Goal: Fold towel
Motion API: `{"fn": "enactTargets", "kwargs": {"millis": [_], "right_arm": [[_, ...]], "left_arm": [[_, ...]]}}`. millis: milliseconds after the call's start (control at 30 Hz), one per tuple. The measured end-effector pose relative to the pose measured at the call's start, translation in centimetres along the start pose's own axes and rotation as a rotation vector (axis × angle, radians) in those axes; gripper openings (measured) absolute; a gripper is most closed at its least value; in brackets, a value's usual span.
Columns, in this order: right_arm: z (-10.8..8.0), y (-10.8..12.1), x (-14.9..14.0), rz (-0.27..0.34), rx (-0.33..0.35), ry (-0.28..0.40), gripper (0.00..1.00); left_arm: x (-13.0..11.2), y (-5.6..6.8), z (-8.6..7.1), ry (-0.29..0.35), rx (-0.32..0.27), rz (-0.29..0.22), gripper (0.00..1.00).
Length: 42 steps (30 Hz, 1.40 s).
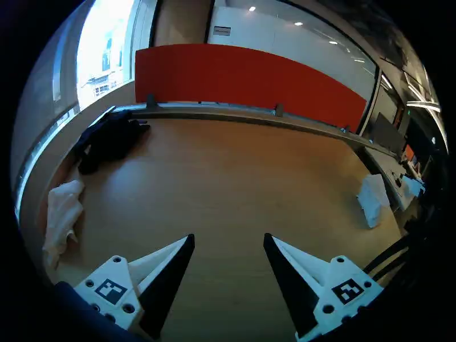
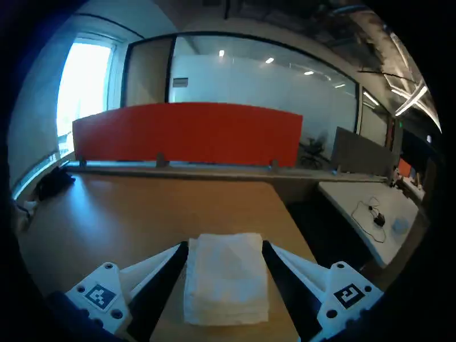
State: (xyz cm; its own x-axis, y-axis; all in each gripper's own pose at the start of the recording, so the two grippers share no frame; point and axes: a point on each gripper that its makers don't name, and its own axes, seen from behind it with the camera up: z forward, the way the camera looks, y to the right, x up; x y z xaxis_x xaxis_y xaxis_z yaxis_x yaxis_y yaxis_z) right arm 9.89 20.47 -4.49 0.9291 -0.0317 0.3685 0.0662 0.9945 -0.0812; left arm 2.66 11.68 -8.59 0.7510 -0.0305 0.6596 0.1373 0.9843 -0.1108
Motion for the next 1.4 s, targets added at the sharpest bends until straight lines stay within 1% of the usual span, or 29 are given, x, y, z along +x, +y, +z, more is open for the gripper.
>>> {"fn": "enactTargets", "kwargs": {"millis": [67,167,267,400,567,767,867,1067,1267,1400], "right_arm": [[-0.3,-0.2,2.0,0.017,-0.014,0.071,1.00],[-0.9,-0.6,4.3,0.037,-0.032,0.159,1.00],[-1.2,-1.1,5.4,0.040,-0.033,0.202,1.00],[-1.2,-2.0,6.1,0.021,-0.029,0.215,1.00],[-1.1,-3.7,7.1,-0.017,-0.034,0.225,1.00],[-1.1,-6.9,8.4,-0.043,-0.016,0.244,1.00],[-1.0,-8.6,8.9,-0.040,-0.007,0.253,1.00],[-0.7,-12.1,9.9,-0.004,0.020,0.268,1.00],[-0.6,-15.6,11.1,0.036,0.043,0.293,1.00],[-0.6,-17.9,11.7,0.037,0.064,0.306,1.00]], "left_arm": [[0.5,-0.1,0.1,0.015,0.002,0.000,0.89],[1.2,-0.2,0.2,0.036,0.002,-0.004,0.89],[2.0,-0.3,0.3,0.062,0.002,-0.009,0.89],[3.4,-0.5,0.3,0.114,0.003,-0.010,0.89],[5.8,-0.9,-0.1,0.204,0.003,-0.008,0.89],[9.1,-1.4,-1.0,0.324,0.002,-0.003,0.89],[10.5,-1.8,-1.3,0.371,0.010,0.001,0.89],[12.4,-2.8,-1.6,0.428,0.031,0.005,0.89],[13.1,-3.0,-1.8,0.456,0.028,0.010,0.89],[13.5,-3.0,-1.9,0.472,0.029,0.010,0.89]]}}
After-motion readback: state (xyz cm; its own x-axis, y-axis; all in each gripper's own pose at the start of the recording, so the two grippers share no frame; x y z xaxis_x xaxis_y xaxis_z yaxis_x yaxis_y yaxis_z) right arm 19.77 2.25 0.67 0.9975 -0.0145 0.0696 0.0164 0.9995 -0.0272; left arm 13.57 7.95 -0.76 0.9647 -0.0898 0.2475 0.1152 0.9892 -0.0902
